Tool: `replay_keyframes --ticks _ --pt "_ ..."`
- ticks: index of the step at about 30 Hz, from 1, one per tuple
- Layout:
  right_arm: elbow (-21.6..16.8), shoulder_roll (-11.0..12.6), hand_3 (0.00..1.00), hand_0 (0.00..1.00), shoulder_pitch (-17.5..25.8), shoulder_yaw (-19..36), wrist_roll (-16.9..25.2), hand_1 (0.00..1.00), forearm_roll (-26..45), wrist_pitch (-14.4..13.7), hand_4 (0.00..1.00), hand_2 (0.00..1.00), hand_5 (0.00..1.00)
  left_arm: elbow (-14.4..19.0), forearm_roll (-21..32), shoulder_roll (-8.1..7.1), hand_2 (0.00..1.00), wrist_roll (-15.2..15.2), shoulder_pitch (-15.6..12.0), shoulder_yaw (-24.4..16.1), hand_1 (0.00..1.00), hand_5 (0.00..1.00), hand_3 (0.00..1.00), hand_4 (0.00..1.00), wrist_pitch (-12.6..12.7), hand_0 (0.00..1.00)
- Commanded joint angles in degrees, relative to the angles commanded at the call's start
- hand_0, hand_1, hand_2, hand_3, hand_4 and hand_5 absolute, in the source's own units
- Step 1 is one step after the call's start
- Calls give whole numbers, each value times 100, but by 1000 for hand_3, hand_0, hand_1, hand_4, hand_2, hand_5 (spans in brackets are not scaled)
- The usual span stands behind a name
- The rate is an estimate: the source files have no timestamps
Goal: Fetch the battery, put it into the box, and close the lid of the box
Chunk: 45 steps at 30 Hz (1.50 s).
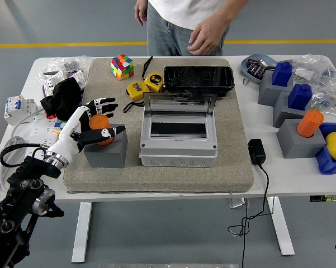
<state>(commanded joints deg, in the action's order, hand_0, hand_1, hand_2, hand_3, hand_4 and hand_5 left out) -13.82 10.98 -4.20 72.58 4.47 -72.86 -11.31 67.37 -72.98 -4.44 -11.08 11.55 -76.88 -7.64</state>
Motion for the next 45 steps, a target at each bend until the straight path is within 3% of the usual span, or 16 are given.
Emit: replay_keyframes --ticks 19,20,25,26,31,32,37,38,43,44,45 --pt "-8 7 895 904 -13 116 3 901 -56 -4 998 857 998 -33 -9 22 601 -7 -7 39 687 2 632 998 107 634" --pt "-7 8 894 904 -12 122 2 900 -60 -4 998 857 998 -34 -12 23 509 -7 -8 42 608 2 522 998 117 520" --pt "-9 7 894 904 -11 152 3 900 -75 -4 998 857 998 -42 -27 24 509 1 -3 42 608 2 522 998 109 520" --pt "-10 7 894 904 -14 157 4 900 -78 -5 998 857 998 -45 -41 24 421 2 -1 44 505 2 411 998 118 450" --pt "-9 12 894 904 -14 196 4 900 -97 -7 998 857 998 -54 -46 27 421 -7 -3 60 505 2 411 998 170 450" --pt "-8 14 894 904 -13 203 4 901 -99 -8 998 857 998 -53 -47 28 349 -11 -4 63 393 2 311 998 186 303" --pt "-10 18 894 904 -6 200 5 901 -98 -9 998 857 998 -64 -51 28 349 -42 -8 81 393 2 311 998 255 303" --pt "-10 18 894 904 -5 202 5 903 -100 -9 998 857 998 -71 -47 29 298 -53 -9 85 306 2 262 998 261 170" --pt "-16 19 894 904 -6 218 5 903 -108 -11 998 857 998 -85 -98 29 298 -58 -19 103 306 2 262 998 309 170" --pt "-13 17 894 905 -4 235 4 902 -120 -12 998 857 998 -85 -102 30 257 -61 -20 113 242 2 213 998 325 150" --pt "-14 17 894 905 -2 245 5 902 -125 -14 998 857 998 -87 -107 35 257 -63 -19 119 242 2 213 998 335 150"
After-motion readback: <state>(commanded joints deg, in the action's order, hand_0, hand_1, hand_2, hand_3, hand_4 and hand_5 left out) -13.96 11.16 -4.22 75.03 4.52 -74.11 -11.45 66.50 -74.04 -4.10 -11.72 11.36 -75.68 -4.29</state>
